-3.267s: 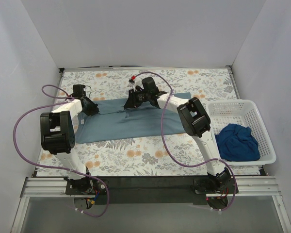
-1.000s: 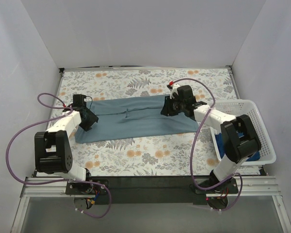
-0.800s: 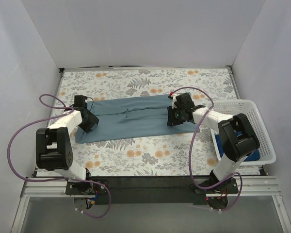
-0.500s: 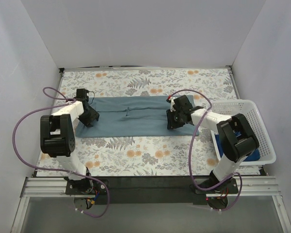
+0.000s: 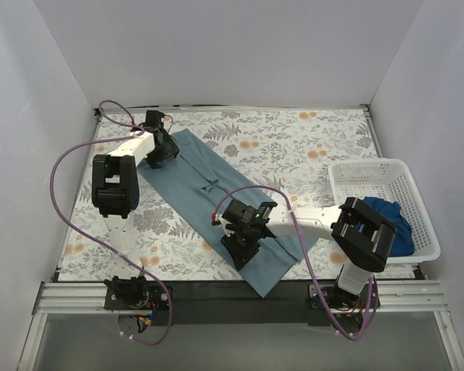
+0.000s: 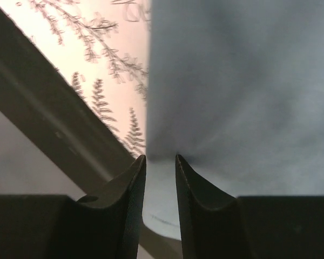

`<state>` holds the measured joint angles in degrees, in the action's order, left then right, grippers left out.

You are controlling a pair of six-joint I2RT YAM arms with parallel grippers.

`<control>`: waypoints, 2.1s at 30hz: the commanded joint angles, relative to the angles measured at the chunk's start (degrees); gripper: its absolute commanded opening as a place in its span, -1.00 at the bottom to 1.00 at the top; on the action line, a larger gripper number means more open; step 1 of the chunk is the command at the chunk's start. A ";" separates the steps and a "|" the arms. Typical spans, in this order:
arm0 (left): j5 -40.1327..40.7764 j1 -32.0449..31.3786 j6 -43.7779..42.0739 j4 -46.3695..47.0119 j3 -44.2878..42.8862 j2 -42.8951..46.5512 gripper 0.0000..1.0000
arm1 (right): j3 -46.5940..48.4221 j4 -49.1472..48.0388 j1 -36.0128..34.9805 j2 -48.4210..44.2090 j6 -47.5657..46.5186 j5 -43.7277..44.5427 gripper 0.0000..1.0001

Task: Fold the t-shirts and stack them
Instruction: Fold the tshirt

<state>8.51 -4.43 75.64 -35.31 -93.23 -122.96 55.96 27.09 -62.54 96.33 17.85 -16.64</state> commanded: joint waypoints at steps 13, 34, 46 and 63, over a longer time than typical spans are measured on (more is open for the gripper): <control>6.43 -11.74 8.91 3.23 18.78 18.28 0.11 | 5.38 9.56 -0.65 -1.06 -5.10 11.82 -0.32; 2.92 -11.92 -5.05 4.11 -3.69 -7.81 0.15 | 27.69 7.71 -6.01 24.24 -7.12 -2.88 -0.33; 7.99 -11.66 -5.24 2.00 -9.27 10.58 0.39 | 31.32 9.12 -1.72 8.90 -7.30 18.45 -0.34; 13.46 -11.39 -2.51 11.57 49.52 62.30 0.40 | 36.93 1.91 18.51 15.37 -10.55 19.02 -0.52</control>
<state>22.13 -15.86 73.12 -25.67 -49.65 -63.99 88.42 31.22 -43.94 109.89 8.49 4.21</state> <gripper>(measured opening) 0.704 0.243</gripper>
